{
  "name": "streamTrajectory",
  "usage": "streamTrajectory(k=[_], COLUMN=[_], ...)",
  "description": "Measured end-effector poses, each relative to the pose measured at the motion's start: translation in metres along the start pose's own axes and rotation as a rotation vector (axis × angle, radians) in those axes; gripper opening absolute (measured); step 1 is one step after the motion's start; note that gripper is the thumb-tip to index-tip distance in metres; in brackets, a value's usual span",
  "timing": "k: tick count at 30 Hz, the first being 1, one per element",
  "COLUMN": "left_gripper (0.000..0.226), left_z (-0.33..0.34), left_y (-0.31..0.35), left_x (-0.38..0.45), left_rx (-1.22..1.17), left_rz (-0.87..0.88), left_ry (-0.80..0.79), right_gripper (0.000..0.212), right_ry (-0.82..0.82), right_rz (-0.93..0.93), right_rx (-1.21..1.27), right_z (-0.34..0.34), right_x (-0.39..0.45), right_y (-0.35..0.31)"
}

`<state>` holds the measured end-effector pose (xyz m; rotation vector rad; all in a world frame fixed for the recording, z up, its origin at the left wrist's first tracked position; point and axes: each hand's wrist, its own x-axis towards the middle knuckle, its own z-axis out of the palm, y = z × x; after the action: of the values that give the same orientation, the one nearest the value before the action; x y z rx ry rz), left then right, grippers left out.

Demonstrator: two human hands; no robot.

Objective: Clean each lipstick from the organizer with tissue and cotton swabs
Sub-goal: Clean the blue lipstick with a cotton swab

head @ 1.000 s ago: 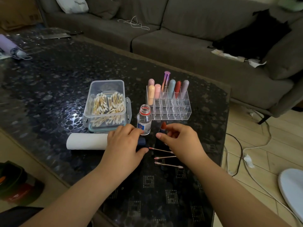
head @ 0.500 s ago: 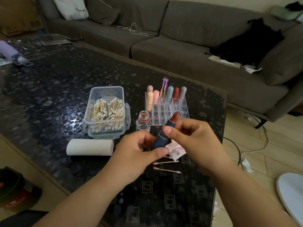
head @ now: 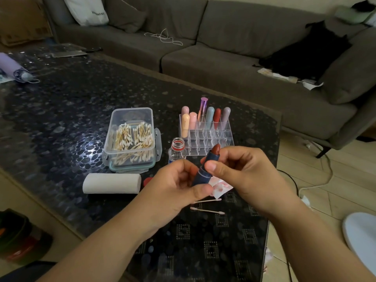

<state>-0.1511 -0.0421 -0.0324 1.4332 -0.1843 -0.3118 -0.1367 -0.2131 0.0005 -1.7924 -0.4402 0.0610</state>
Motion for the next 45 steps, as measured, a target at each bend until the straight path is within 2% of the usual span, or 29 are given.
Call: streamTrajectory(k=[2,4,6,8,11,13,14,18,21,23,25,27,29,31,33,37,41,45], left_gripper=[0.031,0.017,0.015,0.021,0.033,0.056,0.058,0.025,0.02,0.018,0.025,0.021,0.012,0.014,0.016,0.021,0.024,0.022], left_z=[-0.002,-0.006,-0.009,-0.009,-0.01,-0.011,-0.012,-0.015,-0.02,-0.024,-0.029,-0.036,-0.044,-0.053,-0.059,-0.065,-0.069,-0.074], left_y=[0.0,0.001,0.003,0.003,0.002,0.0,-0.001,0.002,0.003,0.005,0.005,0.004,0.002,0.0,-0.001,0.0,0.004,0.001], left_x=[0.001,0.0,-0.003,-0.004,-0.004,-0.003,-0.002,-0.004,-0.006,-0.008,-0.009,-0.009,-0.009,-0.008,-0.009,-0.011,-0.013,-0.014], left_rx=[-0.031,-0.11,-0.214,-0.238,-0.181,-0.173,-0.167,-0.155,-0.186,-0.142,-0.06,0.069,0.166,0.197,0.269,0.302,0.279,0.292], left_rz=[0.006,0.016,0.0,-0.016,-0.003,-0.006,-0.003,-0.004,-0.015,-0.01,0.0,0.016,0.028,0.045,0.059,0.094,0.1,0.081], left_ry=[-0.002,-0.11,-0.232,-0.264,-0.207,-0.166,-0.143,-0.112,-0.11,-0.046,0.047,0.166,0.312,0.416,0.475,0.541,0.556,0.531], right_gripper=[0.025,0.015,0.021,0.026,0.016,0.015,0.016,0.017,0.017,0.015,0.029,0.04,0.032,0.024,0.028,0.041,0.037,0.044], right_ry=[-0.019,-0.056,-0.088,-0.105,-0.077,-0.074,-0.075,-0.079,-0.078,-0.07,-0.069,-0.041,0.012,0.026,-0.018,-0.146,-0.077,-0.219], right_rz=[-0.01,-0.022,-0.031,-0.028,-0.014,-0.014,-0.017,-0.009,-0.001,0.017,0.073,0.164,0.233,0.237,0.18,0.001,-0.192,-0.105], right_rx=[0.042,0.123,0.189,0.226,0.167,0.145,0.141,0.197,0.183,0.175,0.17,0.068,-0.18,-0.416,-0.592,-0.76,-0.906,-1.046], right_z=[0.0,-0.001,-0.001,-0.001,-0.001,-0.001,0.0,0.005,0.011,0.016,0.019,0.02,0.023,0.028,0.037,0.061,0.076,0.083], right_x=[0.0,0.0,-0.001,-0.001,0.001,0.001,0.001,0.003,0.007,0.009,0.012,0.015,0.017,0.02,0.022,0.027,0.037,0.043], right_y=[0.0,-0.002,-0.005,-0.007,-0.006,-0.005,-0.005,-0.003,0.0,-0.001,-0.002,0.0,0.008,0.019,0.03,0.048,0.061,0.072])
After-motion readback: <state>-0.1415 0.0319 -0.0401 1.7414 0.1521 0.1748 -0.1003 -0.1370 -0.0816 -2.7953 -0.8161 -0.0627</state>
